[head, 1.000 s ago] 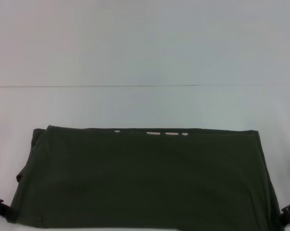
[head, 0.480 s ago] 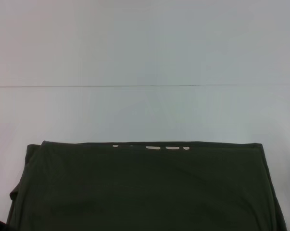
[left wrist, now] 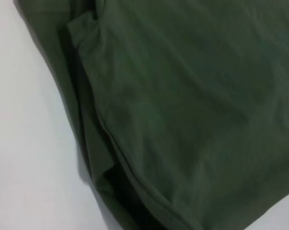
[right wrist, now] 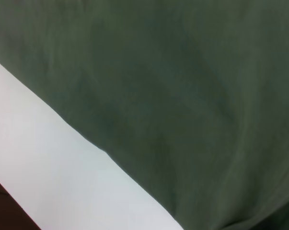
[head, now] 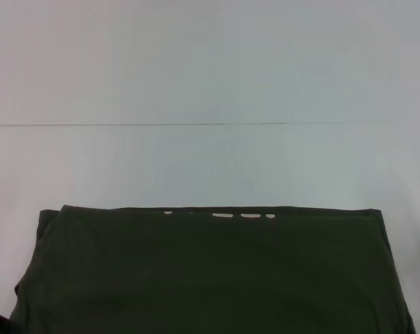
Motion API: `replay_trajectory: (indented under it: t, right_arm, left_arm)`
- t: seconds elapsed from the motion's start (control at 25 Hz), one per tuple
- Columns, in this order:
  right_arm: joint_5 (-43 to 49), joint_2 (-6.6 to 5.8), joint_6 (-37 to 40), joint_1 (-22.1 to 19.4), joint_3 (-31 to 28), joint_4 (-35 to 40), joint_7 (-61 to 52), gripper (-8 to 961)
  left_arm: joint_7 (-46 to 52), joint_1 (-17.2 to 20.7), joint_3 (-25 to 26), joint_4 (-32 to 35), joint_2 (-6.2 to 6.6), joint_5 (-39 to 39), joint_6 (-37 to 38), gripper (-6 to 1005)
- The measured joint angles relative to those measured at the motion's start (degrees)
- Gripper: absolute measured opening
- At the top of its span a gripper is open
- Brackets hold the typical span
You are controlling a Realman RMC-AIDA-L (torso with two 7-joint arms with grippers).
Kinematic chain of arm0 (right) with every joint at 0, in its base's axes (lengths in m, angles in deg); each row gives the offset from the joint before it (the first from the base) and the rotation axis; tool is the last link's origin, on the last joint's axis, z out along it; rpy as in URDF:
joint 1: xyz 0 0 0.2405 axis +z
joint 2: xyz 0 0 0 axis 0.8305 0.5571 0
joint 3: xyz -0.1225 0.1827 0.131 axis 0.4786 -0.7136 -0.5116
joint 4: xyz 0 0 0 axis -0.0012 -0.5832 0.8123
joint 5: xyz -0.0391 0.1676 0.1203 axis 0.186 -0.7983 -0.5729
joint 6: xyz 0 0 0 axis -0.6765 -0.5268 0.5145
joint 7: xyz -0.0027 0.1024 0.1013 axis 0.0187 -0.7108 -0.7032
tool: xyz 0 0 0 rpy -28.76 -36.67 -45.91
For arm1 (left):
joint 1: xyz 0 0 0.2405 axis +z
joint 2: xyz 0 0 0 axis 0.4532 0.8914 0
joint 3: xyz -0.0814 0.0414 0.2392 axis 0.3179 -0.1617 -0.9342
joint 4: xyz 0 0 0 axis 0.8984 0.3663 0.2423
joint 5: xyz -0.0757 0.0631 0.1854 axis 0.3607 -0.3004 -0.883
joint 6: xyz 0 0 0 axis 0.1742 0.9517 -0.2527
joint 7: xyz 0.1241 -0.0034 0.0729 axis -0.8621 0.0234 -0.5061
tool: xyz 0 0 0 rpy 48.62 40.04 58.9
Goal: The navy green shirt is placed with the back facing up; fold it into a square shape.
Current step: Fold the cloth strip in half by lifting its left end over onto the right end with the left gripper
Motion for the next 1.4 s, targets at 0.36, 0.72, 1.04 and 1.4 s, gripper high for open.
replay_trajectory:
  t: [0.36,0.72,1.04,1.4]
  right_arm:
    - [-0.38,-0.58,1.96,1.04,-0.44,0.57,0.00,107]
    - [-5.41,-2.30,3.24,1.80,-5.98,4.72,2.30,472]
    - [-18.42,-3.49,1.39,1.15,-8.82,5.83,9.97,753]
    - [-27.24,4.09,-6.18,0.64,-7.21,4.20,37.61,897]
  left_arm:
    - [2.42,-0.31,0.48,1.74,-0.01,0.15,-0.70,15]
    - [5.00,-0.32,4.04,5.17,0.81,0.11,-0.90,191]
    - [4.65,-0.15,9.23,6.75,1.48,1.49,-3.07,522]
    - [9.52,-1.28,12.42,0.91,2.51,2.61,-7.15,883]
